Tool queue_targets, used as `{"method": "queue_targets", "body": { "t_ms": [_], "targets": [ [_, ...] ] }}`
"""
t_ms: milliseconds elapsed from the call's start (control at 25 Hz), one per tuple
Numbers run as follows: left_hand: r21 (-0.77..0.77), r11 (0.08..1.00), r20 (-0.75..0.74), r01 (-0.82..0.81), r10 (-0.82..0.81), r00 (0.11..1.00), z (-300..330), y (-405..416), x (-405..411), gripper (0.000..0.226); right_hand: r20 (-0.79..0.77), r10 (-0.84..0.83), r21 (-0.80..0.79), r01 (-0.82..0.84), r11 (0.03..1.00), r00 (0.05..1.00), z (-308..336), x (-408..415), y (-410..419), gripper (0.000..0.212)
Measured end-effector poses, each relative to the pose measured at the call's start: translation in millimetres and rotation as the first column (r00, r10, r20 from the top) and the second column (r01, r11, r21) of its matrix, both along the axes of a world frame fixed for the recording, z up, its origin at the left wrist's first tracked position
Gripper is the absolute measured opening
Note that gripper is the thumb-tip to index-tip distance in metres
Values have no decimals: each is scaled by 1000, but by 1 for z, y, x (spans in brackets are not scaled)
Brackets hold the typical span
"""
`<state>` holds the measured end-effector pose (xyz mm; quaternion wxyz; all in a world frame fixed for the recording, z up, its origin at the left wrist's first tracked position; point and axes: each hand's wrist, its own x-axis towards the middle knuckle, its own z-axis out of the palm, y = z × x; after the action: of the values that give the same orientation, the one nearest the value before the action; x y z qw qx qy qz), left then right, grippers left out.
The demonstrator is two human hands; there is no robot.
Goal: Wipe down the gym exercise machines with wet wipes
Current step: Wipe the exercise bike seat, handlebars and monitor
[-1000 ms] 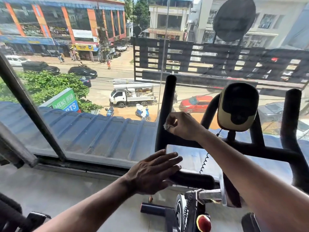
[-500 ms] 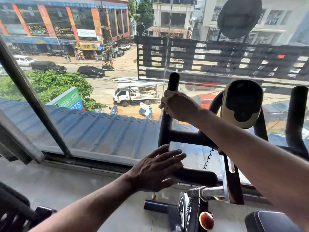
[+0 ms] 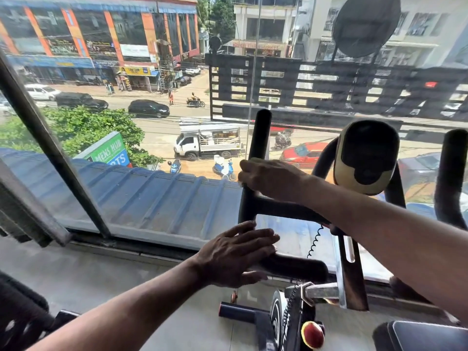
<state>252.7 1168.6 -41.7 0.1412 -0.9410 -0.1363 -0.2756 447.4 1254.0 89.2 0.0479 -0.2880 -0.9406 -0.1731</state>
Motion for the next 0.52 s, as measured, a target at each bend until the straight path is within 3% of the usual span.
{"method": "queue_targets", "body": {
  "t_ms": [80, 240, 400, 520],
  "targets": [
    [-2, 999, 4, 54, -54, 999, 5, 7, 0, 49, -9, -53, 208, 54, 977, 999, 12, 3, 19, 15],
    [-8, 996, 21, 94, -93, 995, 8, 12, 2, 47, -230, -175, 301, 241, 923, 957, 49, 2, 57, 10],
    [-37, 993, -10, 116, -116, 993, 13, 17, 1, 48, -480, -262, 135, 366, 921, 837, 64, 3, 84, 11],
    [-32, 995, -43, 92, -93, 995, 17, 24, 1, 51, -674, -357, -115, 385, 916, 647, 68, 2, 87, 16]
  ]
}}
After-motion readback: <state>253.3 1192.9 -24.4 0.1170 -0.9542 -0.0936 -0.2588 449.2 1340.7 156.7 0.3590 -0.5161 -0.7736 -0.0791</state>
